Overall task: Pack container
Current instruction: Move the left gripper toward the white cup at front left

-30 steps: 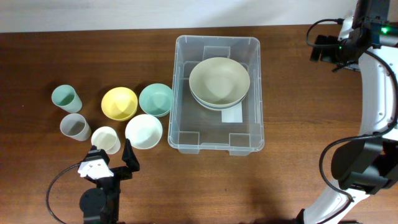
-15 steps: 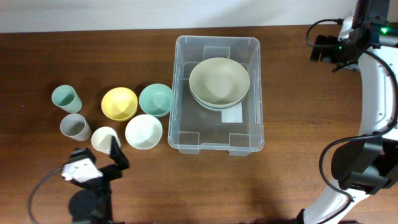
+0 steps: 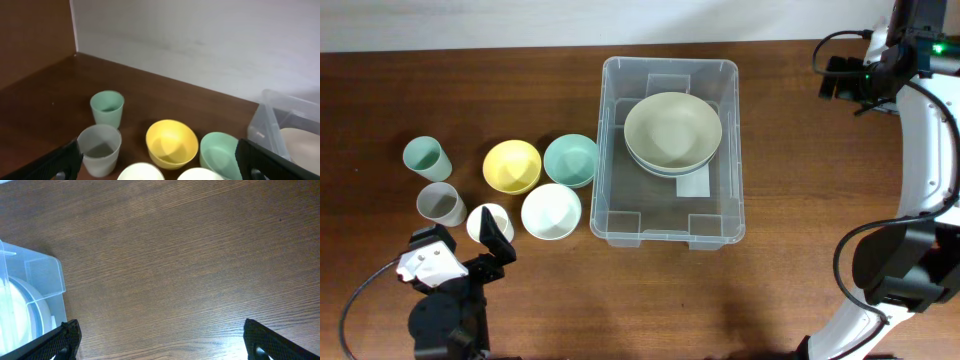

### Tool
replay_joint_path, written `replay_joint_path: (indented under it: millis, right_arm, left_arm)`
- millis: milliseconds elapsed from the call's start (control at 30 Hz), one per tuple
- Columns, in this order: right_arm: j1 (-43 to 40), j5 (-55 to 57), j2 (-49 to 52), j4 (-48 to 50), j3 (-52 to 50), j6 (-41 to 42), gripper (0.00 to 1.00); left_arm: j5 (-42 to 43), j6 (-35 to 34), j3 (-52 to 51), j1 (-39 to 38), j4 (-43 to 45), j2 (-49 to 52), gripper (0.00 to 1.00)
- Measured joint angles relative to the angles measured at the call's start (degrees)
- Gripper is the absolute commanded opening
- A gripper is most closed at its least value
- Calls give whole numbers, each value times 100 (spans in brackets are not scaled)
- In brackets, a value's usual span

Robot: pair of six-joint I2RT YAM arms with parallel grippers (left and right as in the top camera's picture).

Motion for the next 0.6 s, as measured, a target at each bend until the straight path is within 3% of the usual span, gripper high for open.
replay_joint_path:
  millis: [233,400,600]
  right_arm:
    - [0,0,0,0,0,0,99]
    - [0,0,0,2,0,-2,99]
    - [0,0,0,0,0,2,99]
  left_arm:
    - [-1268,-1484,9,2,-1025,192,99]
    - [-1447,-2098,9,2,-1027,605,99]
    - [-1375,-2774,15,92,-970,1818,100]
